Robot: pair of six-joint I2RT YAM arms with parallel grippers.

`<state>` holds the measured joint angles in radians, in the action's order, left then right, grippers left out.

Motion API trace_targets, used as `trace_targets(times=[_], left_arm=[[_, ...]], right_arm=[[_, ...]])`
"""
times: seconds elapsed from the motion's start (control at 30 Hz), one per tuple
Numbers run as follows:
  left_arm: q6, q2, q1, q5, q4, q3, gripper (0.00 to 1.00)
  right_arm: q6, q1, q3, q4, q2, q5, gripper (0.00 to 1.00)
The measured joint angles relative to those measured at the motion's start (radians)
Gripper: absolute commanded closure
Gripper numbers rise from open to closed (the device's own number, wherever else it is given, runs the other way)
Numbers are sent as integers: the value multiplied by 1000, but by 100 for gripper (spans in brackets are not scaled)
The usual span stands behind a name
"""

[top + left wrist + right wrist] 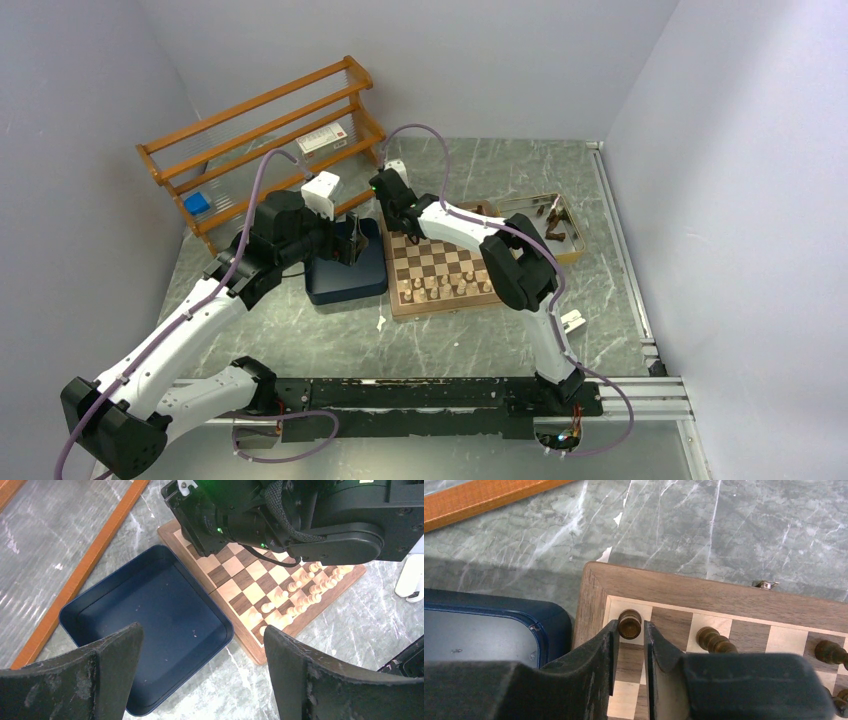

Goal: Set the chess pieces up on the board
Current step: Place the chess piece on the chessboard, then pick up the chess piece from the storage box.

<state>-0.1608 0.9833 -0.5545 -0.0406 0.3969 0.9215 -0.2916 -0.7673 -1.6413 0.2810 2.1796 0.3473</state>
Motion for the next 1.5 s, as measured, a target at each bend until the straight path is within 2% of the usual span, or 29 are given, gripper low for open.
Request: trace_targets(times=[0.53,0.83,1.0,1.2,1.5], left_arm=[[0,0,0,0,0,0,6],[0,0,0,-1,0,0,6],[0,0,0,-2,0,0,6],[0,0,0,-8,-1,0,6],[0,0,0,-10,-2,0,6]], right_arm=[[1,0,5,1,-8,-9,66],[6,7,76,11,-166,-44,61],[15,27,111,12,-277,-39,68],[27,115,210,5,-391,-14,71],[26,391,417,-12,-523,31,70]])
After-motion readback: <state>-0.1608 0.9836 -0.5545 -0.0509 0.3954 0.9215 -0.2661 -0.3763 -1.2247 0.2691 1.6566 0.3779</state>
